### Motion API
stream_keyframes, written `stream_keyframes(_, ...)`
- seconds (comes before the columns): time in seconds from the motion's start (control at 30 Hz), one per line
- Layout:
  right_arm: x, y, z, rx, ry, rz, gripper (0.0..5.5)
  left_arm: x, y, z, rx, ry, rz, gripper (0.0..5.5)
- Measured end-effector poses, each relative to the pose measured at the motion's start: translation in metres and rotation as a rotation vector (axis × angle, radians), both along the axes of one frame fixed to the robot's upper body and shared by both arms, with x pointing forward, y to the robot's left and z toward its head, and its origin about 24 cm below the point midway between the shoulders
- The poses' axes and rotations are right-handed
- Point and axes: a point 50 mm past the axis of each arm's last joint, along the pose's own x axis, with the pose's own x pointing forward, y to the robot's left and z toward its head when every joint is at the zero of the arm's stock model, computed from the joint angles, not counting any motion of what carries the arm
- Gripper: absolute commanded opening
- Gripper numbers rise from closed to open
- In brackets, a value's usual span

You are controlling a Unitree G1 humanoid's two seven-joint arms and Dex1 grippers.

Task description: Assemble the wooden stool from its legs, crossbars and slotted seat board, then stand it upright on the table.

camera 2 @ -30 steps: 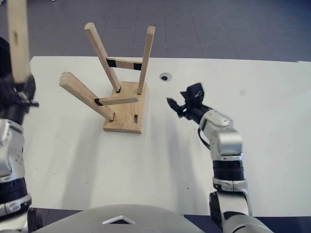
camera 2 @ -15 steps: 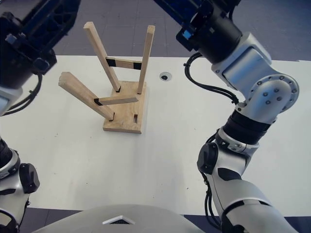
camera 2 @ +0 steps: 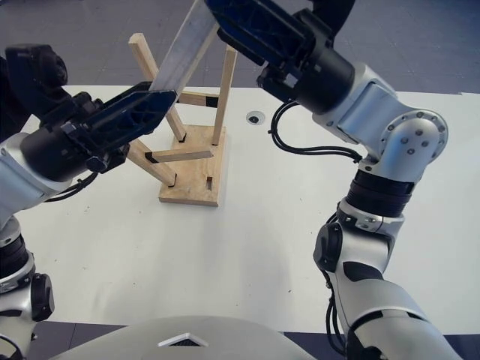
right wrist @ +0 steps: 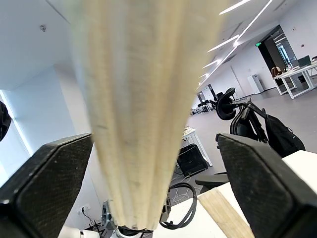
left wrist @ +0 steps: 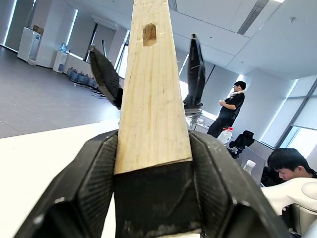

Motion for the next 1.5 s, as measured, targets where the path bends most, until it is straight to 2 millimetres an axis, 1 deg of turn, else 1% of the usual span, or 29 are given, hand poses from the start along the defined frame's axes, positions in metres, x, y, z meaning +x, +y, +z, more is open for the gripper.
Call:
stream_keyframes(0.03,0.0,0.002,-0.001,-0.008,0.004,0.002,4.51,0.0,0.0,0.0,0.001,0.0,0.001,2.14)
stream_keyframes(0.1,-0.002,0.005,-0.001,-0.027,-0.009,0.021,4.18,0.001,0.0,0.0,0.0,0.002,0.002,2.14)
stream_keyframes(0.17,-0.005,0.007,-0.001,-0.049,-0.023,0.033,3.72,0.001,0.0,-0.001,0.001,0.004,0.006,2.14)
stream_keyframes(0.2,-0.005,0.006,-0.002,-0.053,-0.021,0.033,3.61,0.001,0.001,-0.001,0.003,0.005,0.005,2.14)
stream_keyframes(0.23,-0.005,0.006,-0.003,-0.053,-0.019,0.033,3.31,0.001,0.002,-0.003,0.006,0.011,0.005,2.14)
stream_keyframes(0.33,-0.005,0.006,-0.002,-0.046,-0.02,0.037,2.78,-0.001,0.003,-0.005,0.013,0.014,-0.004,2.14)
stream_keyframes(0.43,-0.007,0.005,-0.002,-0.033,-0.016,0.05,2.13,-0.001,0.004,-0.006,0.022,0.019,-0.007,2.14)
stream_keyframes(0.63,-0.01,0.002,-0.005,-0.04,-0.018,0.059,2.11,-0.002,0.004,-0.007,0.042,0.012,-0.015,2.14)
stream_keyframes(0.67,-0.011,0.0,-0.006,-0.053,-0.024,0.056,2.1,-0.002,0.003,-0.008,0.049,0.005,-0.018,2.51)
stream_keyframes(0.7,-0.012,-0.001,-0.006,-0.058,-0.03,0.058,2.08,-0.001,0.003,-0.008,0.048,0.003,-0.021,2.57)
stream_keyframes(0.83,-0.014,-0.005,-0.007,-0.092,-0.04,0.051,2.04,0.005,0.01,-0.007,0.053,-0.024,0.01,3.33)
stream_keyframes(0.9,-0.014,-0.007,-0.006,-0.098,-0.043,0.047,2.04,0.006,0.012,-0.007,0.066,-0.042,0.016,3.55)
stream_keyframes(0.93,-0.014,-0.007,-0.006,-0.1,-0.043,0.042,2.04,0.005,0.014,-0.006,0.071,-0.056,0.015,3.55)
stream_keyframes(0.97,-0.011,-0.009,-0.007,-0.111,-0.042,0.023,2.04,0.005,0.018,-0.003,0.086,-0.082,0.026,3.55)
stream_keyframes(1.03,-0.007,-0.018,-0.008,-0.15,-0.044,-0.028,2.04,0.007,0.035,0.007,0.097,-0.127,0.086,3.55)
stream_keyframes(1.13,-0.007,-0.037,-0.005,-0.197,-0.068,-0.09,2.04,0.013,0.063,0.024,0.072,-0.167,0.2,3.55)
stream_keyframes(1.17,-0.008,-0.046,-0.007,-0.228,-0.072,-0.11,2.04,0.015,0.074,0.031,0.07,-0.189,0.254,3.55)
stream_keyframes(1.23,-0.01,-0.062,-0.016,-0.304,-0.066,-0.145,2.04,0.018,0.094,0.04,0.069,-0.216,0.357,3.55)
stream_keyframes(1.3,-0.011,-0.069,-0.028,-0.378,-0.069,-0.153,2.04,0.022,0.11,0.041,0.084,-0.224,0.44,3.55)
stream_keyframes(1.33,-0.011,-0.069,-0.035,-0.408,-0.077,-0.156,2.03,0.025,0.115,0.04,0.091,-0.224,0.473,3.55)
stream_keyframes(1.4,-0.008,-0.066,-0.05,-0.494,-0.134,-0.18,2.03,0.029,0.125,0.031,0.141,-0.211,0.528,3.55)
stream_keyframes(1.43,-0.006,-0.064,-0.063,-0.548,-0.155,-0.195,2.03,0.032,0.132,0.017,0.202,-0.184,0.571,3.55)
stream_keyframes(1.5,-0.003,-0.057,-0.086,-0.618,-0.18,-0.192,2.03,0.034,0.141,-0.025,0.356,-0.072,0.613,3.55)
